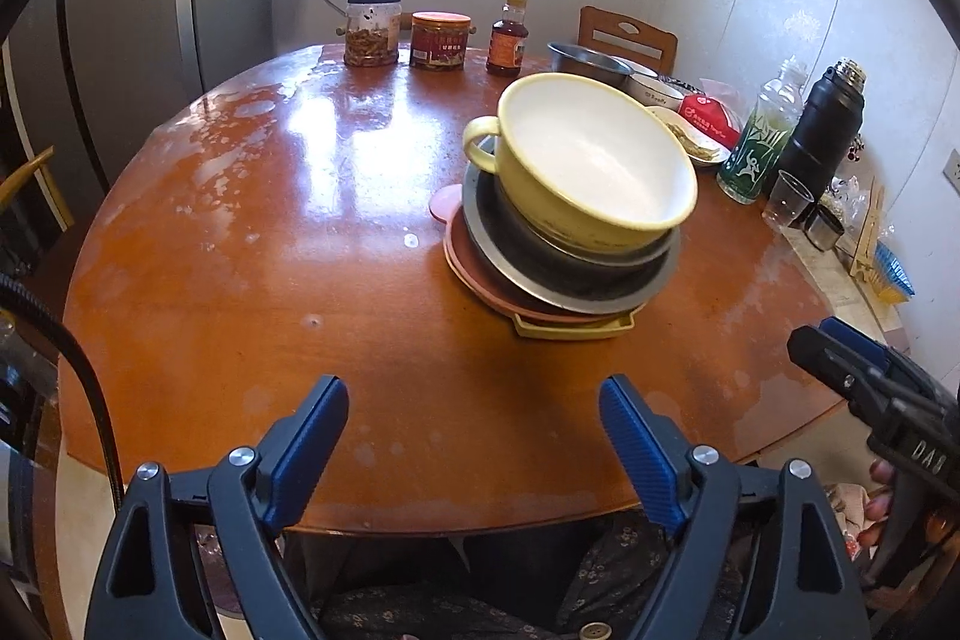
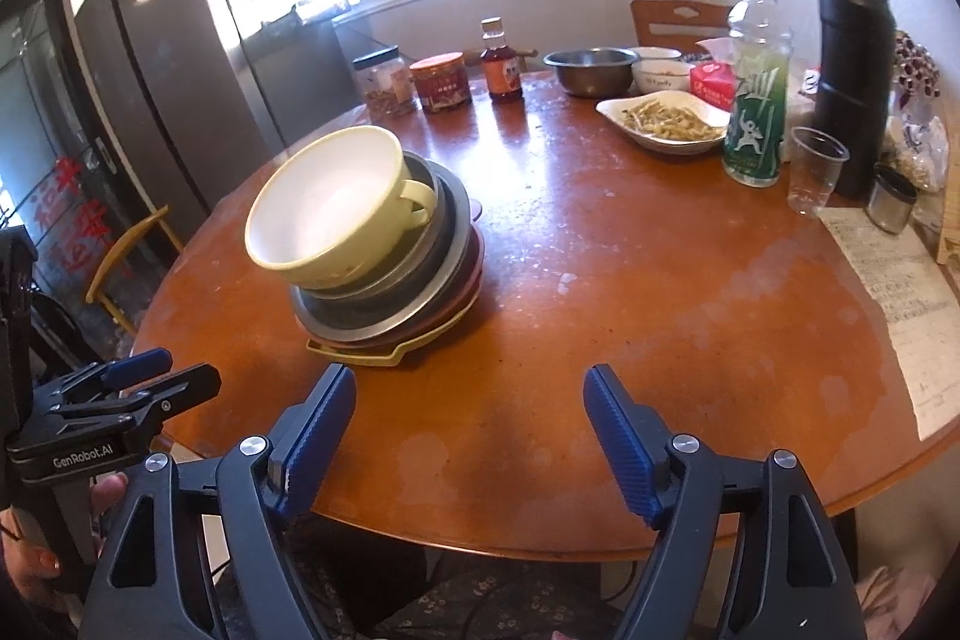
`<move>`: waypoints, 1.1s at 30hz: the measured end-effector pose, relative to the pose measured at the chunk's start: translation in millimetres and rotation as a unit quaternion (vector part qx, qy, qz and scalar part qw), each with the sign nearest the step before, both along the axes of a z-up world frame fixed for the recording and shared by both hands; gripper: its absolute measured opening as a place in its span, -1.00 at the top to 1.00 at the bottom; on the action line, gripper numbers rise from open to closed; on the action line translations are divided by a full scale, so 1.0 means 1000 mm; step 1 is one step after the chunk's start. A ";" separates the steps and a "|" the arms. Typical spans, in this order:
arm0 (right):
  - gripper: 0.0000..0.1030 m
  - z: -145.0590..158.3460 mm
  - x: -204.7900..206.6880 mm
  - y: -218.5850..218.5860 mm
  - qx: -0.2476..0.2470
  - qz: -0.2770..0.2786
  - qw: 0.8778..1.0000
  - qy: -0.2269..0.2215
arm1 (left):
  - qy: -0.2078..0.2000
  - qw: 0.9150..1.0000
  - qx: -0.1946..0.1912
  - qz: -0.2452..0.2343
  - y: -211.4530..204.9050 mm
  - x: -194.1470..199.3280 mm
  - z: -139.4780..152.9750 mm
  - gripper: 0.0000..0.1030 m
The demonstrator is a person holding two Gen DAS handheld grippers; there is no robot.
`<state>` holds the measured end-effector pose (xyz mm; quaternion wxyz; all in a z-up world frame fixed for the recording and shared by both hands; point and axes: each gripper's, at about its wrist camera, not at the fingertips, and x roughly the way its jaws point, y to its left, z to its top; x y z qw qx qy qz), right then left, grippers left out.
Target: Organize plates and bowls
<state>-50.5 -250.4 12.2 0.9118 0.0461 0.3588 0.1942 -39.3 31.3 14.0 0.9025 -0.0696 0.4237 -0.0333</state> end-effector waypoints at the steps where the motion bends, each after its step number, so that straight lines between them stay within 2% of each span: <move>1: -0.56 0.000 -0.004 0.000 -0.005 -0.004 1.000 -0.008 | 0.000 1.000 0.001 0.001 -0.001 -0.001 -0.001 -0.66; 9: -0.58 -0.016 -0.027 0.004 -0.014 -0.019 1.000 -0.014 | -0.001 1.000 0.013 0.007 -0.012 -0.014 -0.010 -0.66; 13: -0.59 -0.019 -0.033 0.004 -0.016 -0.025 0.999 -0.025 | -0.001 1.000 0.002 0.007 -0.015 -0.019 -0.015 -0.67; 20: -0.59 -0.024 -0.034 0.010 -0.017 -0.016 1.000 -0.020 | 0.001 1.000 0.017 0.012 -0.017 -0.020 -0.018 -0.67; 23: -0.59 -0.028 -0.030 0.009 0.004 -0.009 1.000 -0.002 | 0.001 1.000 0.019 0.014 -0.016 -0.019 -0.019 -0.67; 33: -0.59 -0.029 -0.026 0.017 -0.002 -0.003 1.000 0.002 | 0.005 0.999 0.030 0.015 -0.017 -0.015 -0.022 -0.67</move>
